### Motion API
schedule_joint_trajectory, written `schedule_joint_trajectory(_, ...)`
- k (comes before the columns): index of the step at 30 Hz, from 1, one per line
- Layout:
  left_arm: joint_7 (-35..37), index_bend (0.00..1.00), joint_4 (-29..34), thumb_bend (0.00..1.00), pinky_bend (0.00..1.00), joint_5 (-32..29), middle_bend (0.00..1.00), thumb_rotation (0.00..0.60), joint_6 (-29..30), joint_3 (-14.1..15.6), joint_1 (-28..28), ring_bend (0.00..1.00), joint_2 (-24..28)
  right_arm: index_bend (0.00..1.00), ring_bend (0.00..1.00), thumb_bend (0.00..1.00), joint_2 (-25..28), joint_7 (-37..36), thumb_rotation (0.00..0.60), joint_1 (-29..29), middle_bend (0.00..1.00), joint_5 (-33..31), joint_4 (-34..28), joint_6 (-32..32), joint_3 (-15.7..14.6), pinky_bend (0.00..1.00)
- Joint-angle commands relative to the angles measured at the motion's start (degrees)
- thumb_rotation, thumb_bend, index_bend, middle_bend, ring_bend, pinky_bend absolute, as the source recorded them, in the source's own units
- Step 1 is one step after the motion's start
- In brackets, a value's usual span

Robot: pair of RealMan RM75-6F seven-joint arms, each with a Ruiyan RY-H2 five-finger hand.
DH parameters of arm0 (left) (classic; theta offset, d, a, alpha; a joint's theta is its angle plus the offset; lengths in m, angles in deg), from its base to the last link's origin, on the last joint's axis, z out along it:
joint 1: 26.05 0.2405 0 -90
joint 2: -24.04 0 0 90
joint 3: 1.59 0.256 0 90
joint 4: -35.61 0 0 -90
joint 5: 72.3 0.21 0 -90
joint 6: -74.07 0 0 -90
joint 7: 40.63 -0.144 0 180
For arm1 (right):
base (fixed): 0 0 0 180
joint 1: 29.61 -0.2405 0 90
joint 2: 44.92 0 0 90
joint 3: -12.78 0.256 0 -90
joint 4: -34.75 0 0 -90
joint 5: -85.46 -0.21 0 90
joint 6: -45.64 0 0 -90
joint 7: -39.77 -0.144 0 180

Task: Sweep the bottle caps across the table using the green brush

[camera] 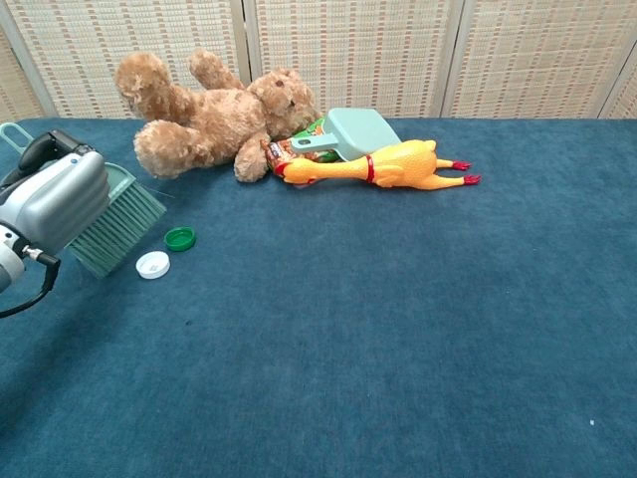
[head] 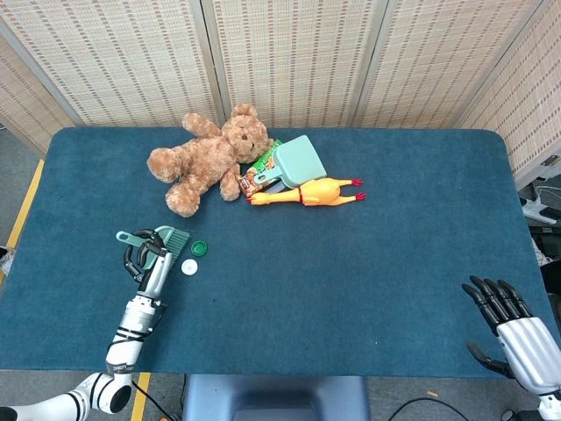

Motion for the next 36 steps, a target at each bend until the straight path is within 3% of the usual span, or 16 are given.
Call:
schedule_joint_trajectory(1,0.27,0.88,1.27,0.56,0.95,-0.47,1.0,0.6,1.63,-0.01,0.05,0.88,0.33,0.0,0.0,0.2,-0.03,0.04,0.6,-0.02,0.0,-0.03,0.01,-0.1,0.01,0.0)
schedule_joint_trajectory(7,-5.78,0.88,13.78,0.56,0.94,-1.34,1.0,0.6,4.96,1.18,1.45,0.88,3.41,0.0,0.0,0.2,-0.23,0.48,0.6,-0.4,0.0,0.47,-0.16,-1.09,-0.25,0.0)
schedule_joint_trajectory(12,-13.23,0.87,24.28,0.55,0.93,-3.27,1.0,0.6,1.21,3.75,-0.02,0.86,6.42,0.0,0.0,0.2,-0.12,0.23,0.6,-0.65,0.0,1.64,-0.3,-1.52,-0.8,0.0)
schedule_joint_trajectory(16,-17.64,0.87,27.75,0.55,0.92,-3.45,1.0,0.6,0.27,4.51,-1.84,0.85,5.98,0.0,0.0,0.2,0.16,-0.38,0.6,-0.6,0.0,2.18,-0.15,-1.22,-1.07,0.0)
schedule_joint_trajectory(25,-31.3,0.87,23.17,0.54,0.89,-8.42,1.0,0.6,-0.17,4.09,-5.97,0.82,-0.8,0.0,0.0,0.2,0.22,-0.23,0.6,-1.07,0.0,3.0,-0.18,-2.49,-1.74,0.0)
schedule_joint_trajectory(30,-32.65,0.87,19.62,0.55,0.88,-12.57,1.0,0.6,-0.08,2.98,-7.67,0.82,-3.4,0.0,0.0,0.2,0.25,-0.47,0.6,-1.49,0.0,2.39,-0.13,-3.47,-1.75,0.0)
schedule_joint_trajectory(36,-31.29,0.87,17.15,0.54,0.88,-15.11,1.0,0.6,0.15,4.16,-9.17,0.82,-4.84,0.0,0.0,0.2,0.29,-0.51,0.6,-1.67,0.0,1.43,-0.2,-3.77,-1.44,0.0)
